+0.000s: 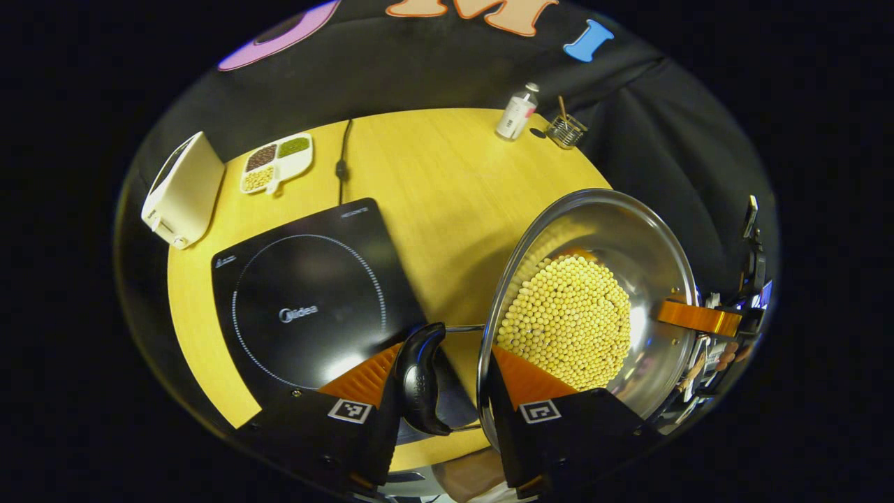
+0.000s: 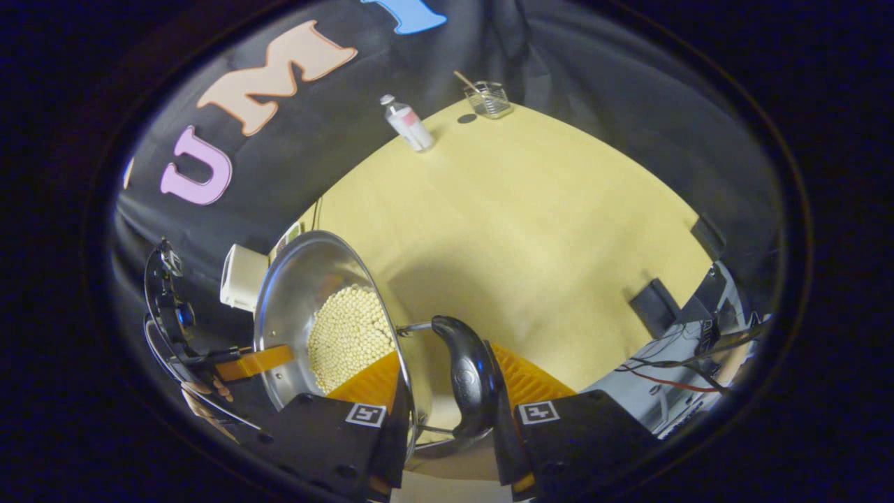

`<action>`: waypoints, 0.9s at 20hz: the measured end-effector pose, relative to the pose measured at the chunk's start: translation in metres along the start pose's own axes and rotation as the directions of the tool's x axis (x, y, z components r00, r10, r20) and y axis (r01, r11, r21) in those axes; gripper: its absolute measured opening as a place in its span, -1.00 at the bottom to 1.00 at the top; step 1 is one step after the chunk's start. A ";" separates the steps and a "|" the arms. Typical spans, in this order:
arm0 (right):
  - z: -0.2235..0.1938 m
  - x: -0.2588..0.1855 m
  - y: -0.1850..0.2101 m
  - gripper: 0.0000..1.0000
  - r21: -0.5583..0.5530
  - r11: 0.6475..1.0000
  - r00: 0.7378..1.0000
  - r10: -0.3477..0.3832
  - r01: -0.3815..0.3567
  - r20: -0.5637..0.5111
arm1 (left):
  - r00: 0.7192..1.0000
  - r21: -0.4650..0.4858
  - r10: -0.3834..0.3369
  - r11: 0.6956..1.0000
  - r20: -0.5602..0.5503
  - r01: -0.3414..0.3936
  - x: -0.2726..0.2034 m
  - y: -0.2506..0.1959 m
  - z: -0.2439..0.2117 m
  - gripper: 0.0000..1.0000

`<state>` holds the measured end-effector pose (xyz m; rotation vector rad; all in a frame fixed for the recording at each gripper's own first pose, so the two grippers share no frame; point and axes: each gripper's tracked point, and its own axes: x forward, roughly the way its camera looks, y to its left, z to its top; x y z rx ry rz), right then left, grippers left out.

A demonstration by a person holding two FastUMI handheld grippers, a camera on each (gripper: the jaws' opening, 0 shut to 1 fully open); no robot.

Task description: First push the handle of the pot to place it horizontally, then grasp the pot with both hands and set it on the induction cooktop.

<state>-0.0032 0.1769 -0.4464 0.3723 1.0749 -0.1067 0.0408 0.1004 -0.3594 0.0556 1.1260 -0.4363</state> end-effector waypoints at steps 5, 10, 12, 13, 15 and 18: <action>-0.023 0.014 0.052 0.08 -0.046 0.999 1.000 0.015 -0.016 -0.021 | 0.999 -0.048 0.023 0.999 0.023 -0.022 -0.022 0.054 -0.019 0.24; -0.040 0.028 0.097 0.08 -0.088 0.996 0.999 0.025 -0.029 -0.043 | 0.999 -0.101 0.041 0.994 0.031 -0.037 -0.036 0.100 -0.034 0.24; -0.050 0.032 0.113 -0.03 -0.095 0.995 0.997 0.037 -0.043 -0.064 | 0.998 -0.105 0.058 0.993 0.039 -0.054 -0.043 0.115 -0.037 0.24; -0.053 0.035 0.120 -0.03 -0.100 0.994 0.997 0.043 -0.050 -0.071 | 0.997 -0.105 0.069 0.992 0.043 -0.064 -0.046 0.122 -0.037 0.24; -0.055 0.042 0.133 -0.03 -0.107 0.993 0.996 0.049 -0.058 -0.079 | 0.995 -0.109 0.087 0.991 0.050 -0.081 -0.054 0.136 -0.040 0.28; -0.057 0.049 0.154 -0.03 -0.119 0.991 0.995 0.059 -0.068 -0.081 | 0.992 -0.114 0.105 0.989 0.065 -0.097 -0.058 0.154 -0.038 0.27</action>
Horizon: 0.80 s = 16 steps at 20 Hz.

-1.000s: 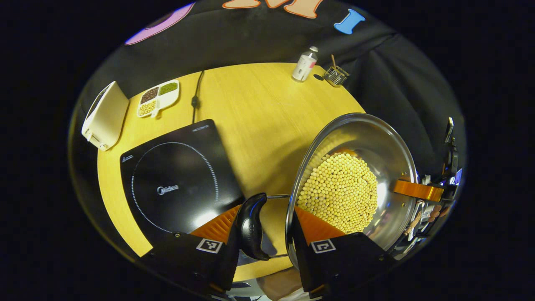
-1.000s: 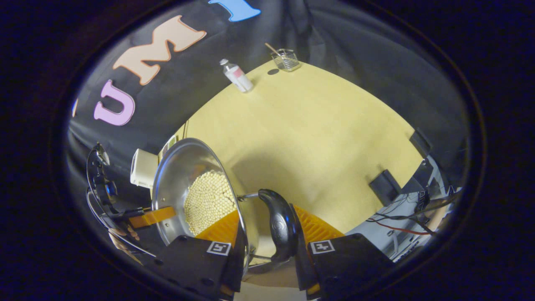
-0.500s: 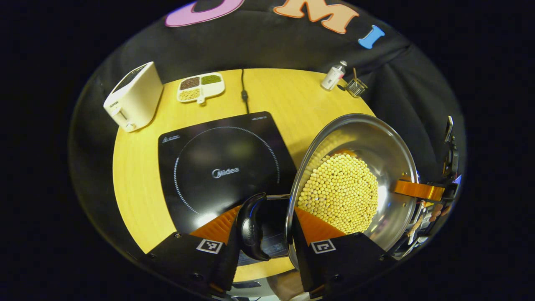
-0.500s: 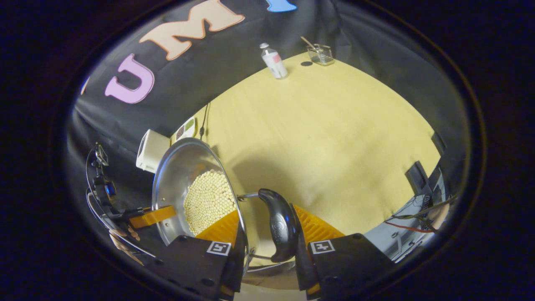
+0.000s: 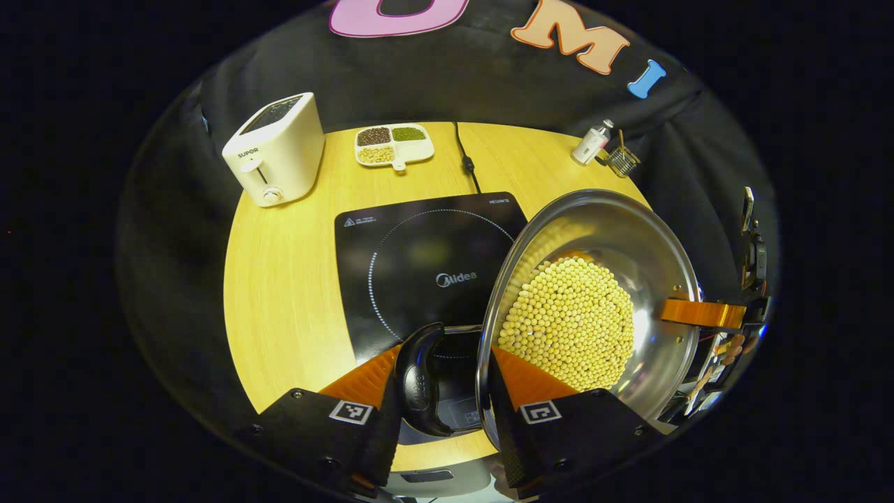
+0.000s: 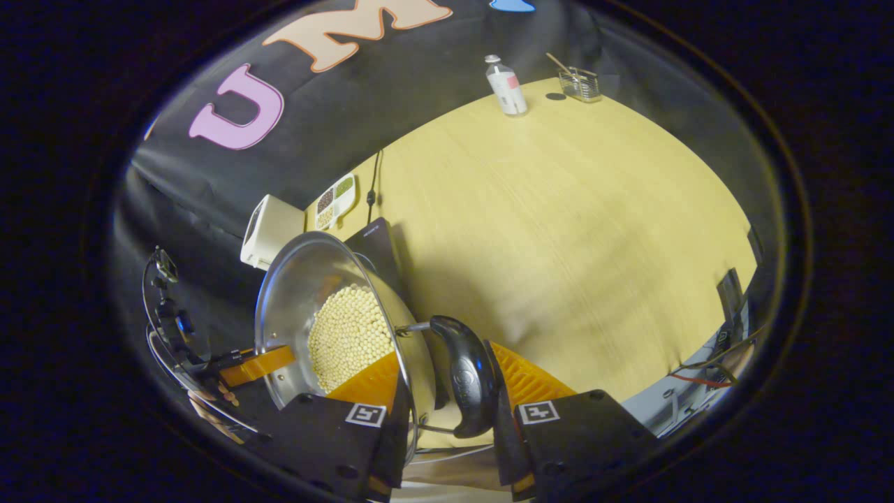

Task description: First push the handle of the pot to place it horizontally, then grasp the pot with both hands and set it on the induction cooktop.

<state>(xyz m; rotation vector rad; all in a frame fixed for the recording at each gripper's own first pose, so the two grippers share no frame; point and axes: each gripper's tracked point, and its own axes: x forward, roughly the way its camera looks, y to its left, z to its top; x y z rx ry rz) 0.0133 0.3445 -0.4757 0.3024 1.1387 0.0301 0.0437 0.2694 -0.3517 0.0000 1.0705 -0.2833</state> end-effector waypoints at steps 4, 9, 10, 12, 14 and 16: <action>0.005 0.009 0.021 -0.03 -0.016 1.000 1.000 0.010 -0.010 0.002 | 1.000 -0.008 0.022 1.000 0.019 -0.022 -0.003 0.019 0.010 0.24; 0.023 0.019 0.041 -0.03 -0.036 0.999 1.000 0.020 -0.020 -0.006 | 0.998 -0.012 0.044 0.999 0.048 -0.044 -0.003 0.033 0.027 0.23; 0.024 0.021 0.042 -0.03 -0.041 0.999 1.000 0.020 -0.020 -0.005 | 0.998 -0.018 0.047 0.999 0.049 -0.046 -0.001 0.036 0.030 0.23; 0.032 0.031 0.048 -0.03 -0.044 0.999 1.000 0.018 -0.019 -0.011 | 0.997 -0.027 0.055 0.998 0.048 -0.054 0.001 0.041 0.033 0.24; 0.035 0.041 0.051 -0.03 -0.044 0.999 1.000 0.020 -0.021 -0.023 | 0.997 -0.033 0.064 0.997 0.044 -0.063 0.009 0.049 0.036 0.23; 0.034 0.053 0.056 -0.03 -0.051 0.998 0.999 0.023 -0.025 -0.037 | 0.997 -0.038 0.074 0.997 0.037 -0.073 0.015 0.058 0.037 0.23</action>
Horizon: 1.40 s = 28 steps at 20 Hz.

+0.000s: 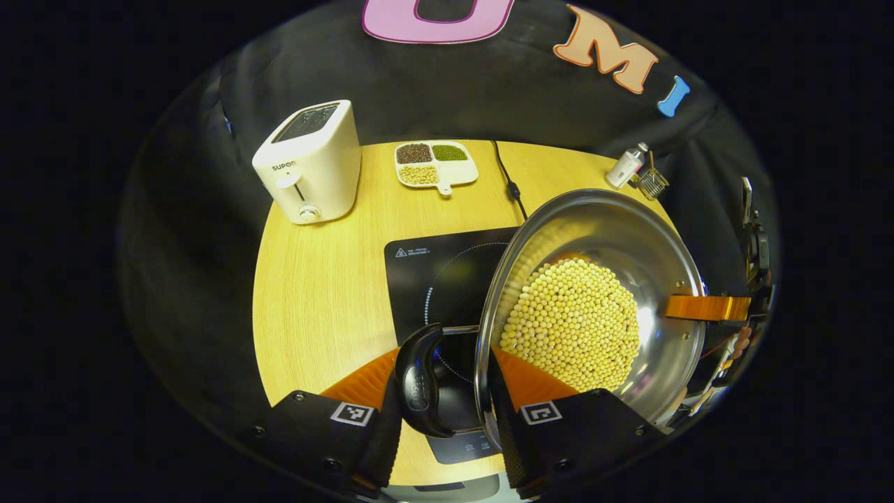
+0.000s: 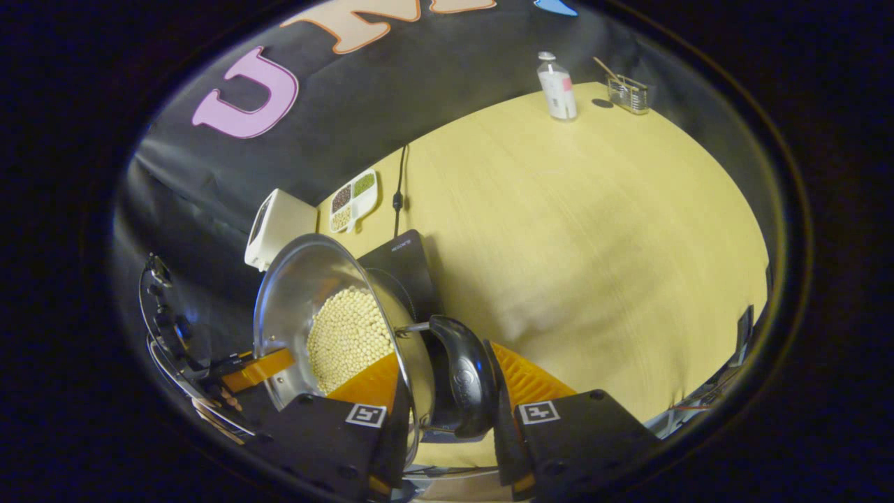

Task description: First push the handle of the pot to place it horizontally, then grasp the pot with both hands and set it on the induction cooktop.

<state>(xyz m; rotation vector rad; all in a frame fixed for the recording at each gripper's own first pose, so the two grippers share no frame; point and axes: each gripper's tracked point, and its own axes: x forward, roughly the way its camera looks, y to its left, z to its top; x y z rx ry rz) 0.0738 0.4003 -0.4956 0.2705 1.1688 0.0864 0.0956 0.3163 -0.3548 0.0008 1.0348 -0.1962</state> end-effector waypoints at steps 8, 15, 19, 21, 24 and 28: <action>-0.003 0.045 0.012 -0.03 -0.016 1.000 0.997 -0.007 0.006 -0.071 | 0.998 -0.031 0.043 0.999 -0.039 -0.044 0.026 0.031 -0.005 0.24; 0.001 0.056 0.012 -0.03 -0.018 1.000 0.997 -0.019 0.018 -0.069 | 0.998 -0.025 0.050 0.998 -0.037 -0.051 0.036 0.035 0.000 0.27; 0.001 0.059 0.009 -0.03 -0.020 0.999 0.997 -0.027 0.026 -0.065 | 0.998 -0.024 0.047 0.999 -0.038 -0.048 0.041 0.035 0.002 0.27; -0.002 0.063 0.008 -0.03 -0.017 0.999 0.997 -0.030 0.029 -0.073 | 0.998 -0.032 0.051 0.998 -0.045 -0.052 0.043 0.036 0.000 0.28; -0.012 0.067 0.006 -0.03 -0.014 0.999 0.995 -0.031 0.030 -0.097 | 0.997 -0.053 0.054 0.997 -0.062 -0.058 0.046 0.038 -0.007 0.27; -0.009 0.066 0.007 -0.03 -0.012 1.000 0.996 -0.026 0.025 -0.082 | 0.998 -0.066 0.048 0.997 -0.042 -0.051 0.046 0.039 -0.007 0.27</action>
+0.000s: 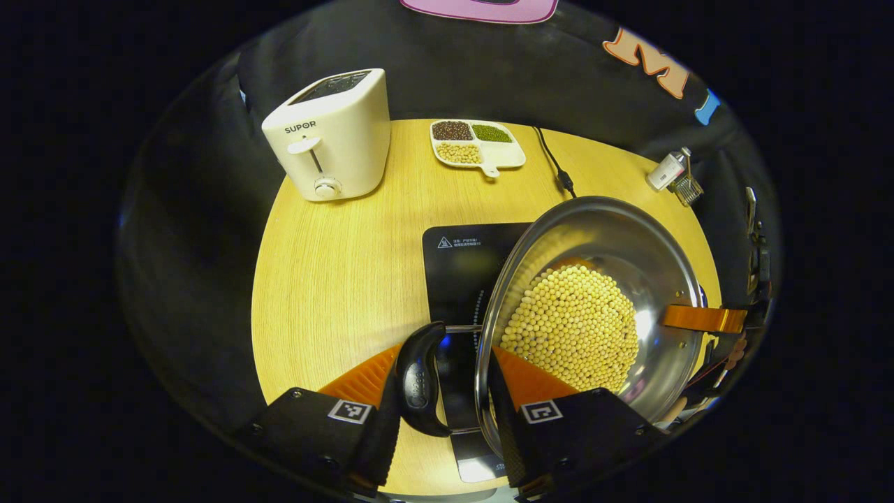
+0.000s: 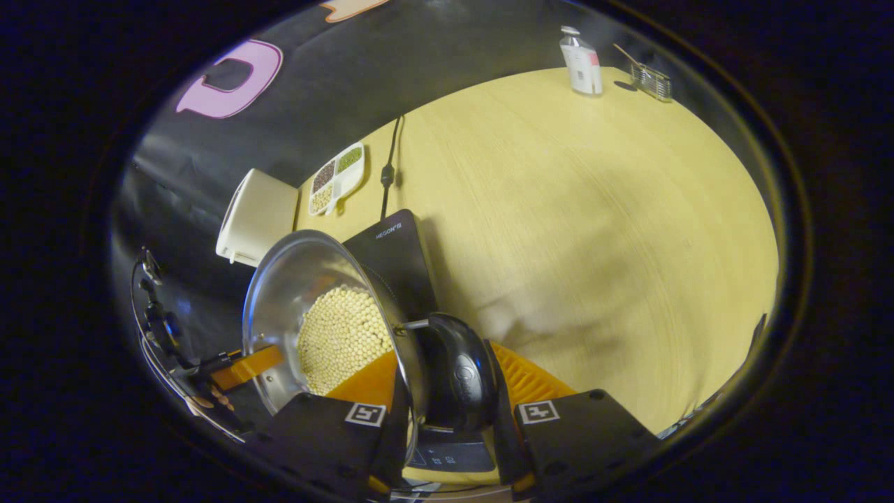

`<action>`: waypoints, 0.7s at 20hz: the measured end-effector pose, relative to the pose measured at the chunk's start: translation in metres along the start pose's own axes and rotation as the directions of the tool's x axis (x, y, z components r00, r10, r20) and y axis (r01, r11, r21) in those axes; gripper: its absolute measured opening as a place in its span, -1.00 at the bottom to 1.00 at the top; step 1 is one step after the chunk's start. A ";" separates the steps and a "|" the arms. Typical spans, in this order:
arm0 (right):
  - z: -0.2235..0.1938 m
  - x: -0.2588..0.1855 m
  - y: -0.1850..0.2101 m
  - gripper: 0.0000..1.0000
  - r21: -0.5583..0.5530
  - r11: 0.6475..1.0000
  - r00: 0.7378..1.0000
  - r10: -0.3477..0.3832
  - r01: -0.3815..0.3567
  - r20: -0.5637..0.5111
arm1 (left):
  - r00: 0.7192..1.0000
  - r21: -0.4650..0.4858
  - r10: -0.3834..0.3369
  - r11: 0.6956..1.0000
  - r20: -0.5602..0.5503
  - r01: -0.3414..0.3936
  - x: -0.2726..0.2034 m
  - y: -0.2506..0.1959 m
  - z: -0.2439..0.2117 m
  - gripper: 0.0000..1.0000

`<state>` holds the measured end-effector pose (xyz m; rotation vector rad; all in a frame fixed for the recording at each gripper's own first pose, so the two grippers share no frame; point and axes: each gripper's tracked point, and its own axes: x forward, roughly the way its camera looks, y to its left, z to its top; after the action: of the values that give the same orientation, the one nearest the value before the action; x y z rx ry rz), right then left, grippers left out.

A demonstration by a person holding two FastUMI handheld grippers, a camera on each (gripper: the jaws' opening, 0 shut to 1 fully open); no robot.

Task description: First push the handle of the pot to place it horizontally, then grasp the pot with both hands and set it on the induction cooktop.

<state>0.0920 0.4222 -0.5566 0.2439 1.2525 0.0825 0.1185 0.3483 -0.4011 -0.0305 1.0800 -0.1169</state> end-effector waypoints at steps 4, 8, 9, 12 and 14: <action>0.000 0.000 0.001 -0.03 -0.003 1.000 1.000 0.002 -0.002 0.004 | 1.000 0.012 -0.008 1.000 0.007 0.008 0.001 0.001 0.001 0.28; 0.001 -0.003 0.000 0.09 -0.007 1.000 1.000 0.006 -0.006 0.014 | 1.000 0.019 -0.017 1.000 0.015 0.016 0.001 0.001 0.002 0.32; 0.000 -0.003 0.000 0.09 -0.007 1.000 1.000 0.008 -0.008 0.013 | 1.000 0.017 -0.019 1.000 0.020 0.018 0.001 0.001 0.002 0.31; 0.000 -0.005 -0.001 0.09 -0.013 1.000 1.000 0.008 -0.008 0.012 | 0.999 0.004 -0.025 1.000 0.029 0.025 0.002 0.001 0.001 0.31; 0.000 -0.005 -0.001 0.10 -0.012 1.000 1.000 0.010 -0.010 0.007 | 0.999 -0.005 -0.023 1.000 0.031 0.023 0.002 0.001 0.001 0.31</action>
<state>0.0906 0.4201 -0.5522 0.2397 1.2439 0.0980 0.1205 0.3491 -0.4024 -0.0494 1.0492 -0.1335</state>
